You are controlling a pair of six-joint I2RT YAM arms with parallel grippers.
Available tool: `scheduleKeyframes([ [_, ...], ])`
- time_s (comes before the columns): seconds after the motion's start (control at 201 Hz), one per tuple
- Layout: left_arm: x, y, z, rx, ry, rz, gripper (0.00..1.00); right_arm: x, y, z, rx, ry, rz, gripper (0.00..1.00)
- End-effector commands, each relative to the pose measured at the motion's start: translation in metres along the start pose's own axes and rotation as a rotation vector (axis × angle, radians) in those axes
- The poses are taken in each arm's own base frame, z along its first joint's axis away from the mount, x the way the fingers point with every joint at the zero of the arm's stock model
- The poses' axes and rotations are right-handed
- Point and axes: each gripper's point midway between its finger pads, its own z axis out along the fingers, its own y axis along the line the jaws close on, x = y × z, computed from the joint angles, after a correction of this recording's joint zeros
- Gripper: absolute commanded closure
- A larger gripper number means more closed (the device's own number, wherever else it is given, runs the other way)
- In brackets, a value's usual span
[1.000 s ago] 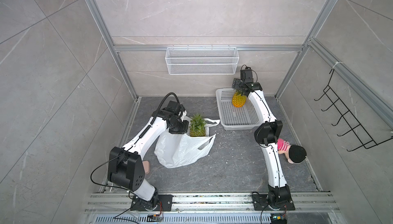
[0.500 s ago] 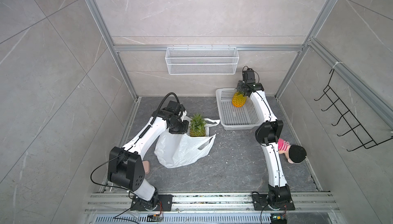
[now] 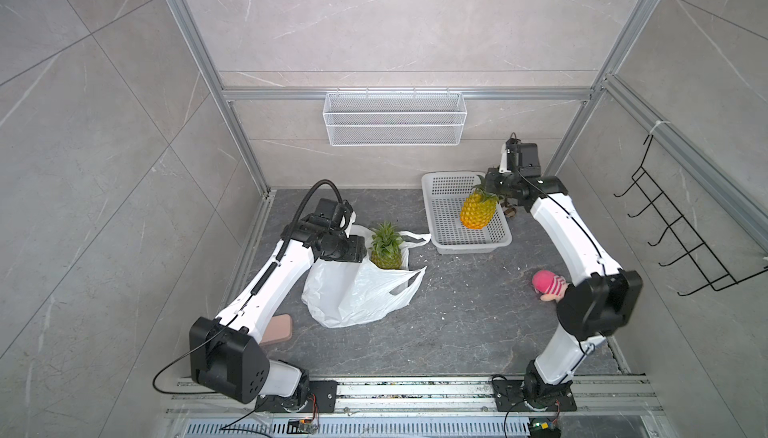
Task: Place the pineapple into a plastic bag & tie a knot
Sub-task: Pick up the pineapple from the basket, then adjust the plastic bag at the center of the board.
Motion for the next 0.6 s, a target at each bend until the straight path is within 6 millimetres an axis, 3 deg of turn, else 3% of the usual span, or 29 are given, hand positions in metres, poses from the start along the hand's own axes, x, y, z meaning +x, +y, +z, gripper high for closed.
scheduleKeyframes([
  [0.0,-0.005,-0.011,-0.034,-0.009,-0.112,0.049,0.25,-0.013,0.002,-0.047,-0.04,-0.089,0.052,1.0],
  [0.11,-0.003,-0.056,-0.053,0.023,-0.194,0.185,0.21,-0.008,-0.003,-0.082,-0.047,-0.098,0.07,1.0],
  [0.254,0.001,-0.126,-0.049,0.088,-0.251,0.363,0.16,0.006,0.003,-0.113,-0.116,-0.076,0.094,1.0],
  [0.413,-0.001,-0.177,-0.01,0.118,-0.223,0.441,0.14,0.026,0.004,-0.126,-0.151,-0.04,0.102,1.0],
  [0.518,-0.005,-0.191,0.022,0.083,-0.162,0.451,0.15,0.038,-0.002,-0.133,-0.137,-0.027,0.102,1.0],
  [0.598,-0.003,-0.199,0.043,0.07,-0.114,0.472,0.22,0.044,-0.003,-0.139,-0.139,-0.023,0.104,1.0],
])
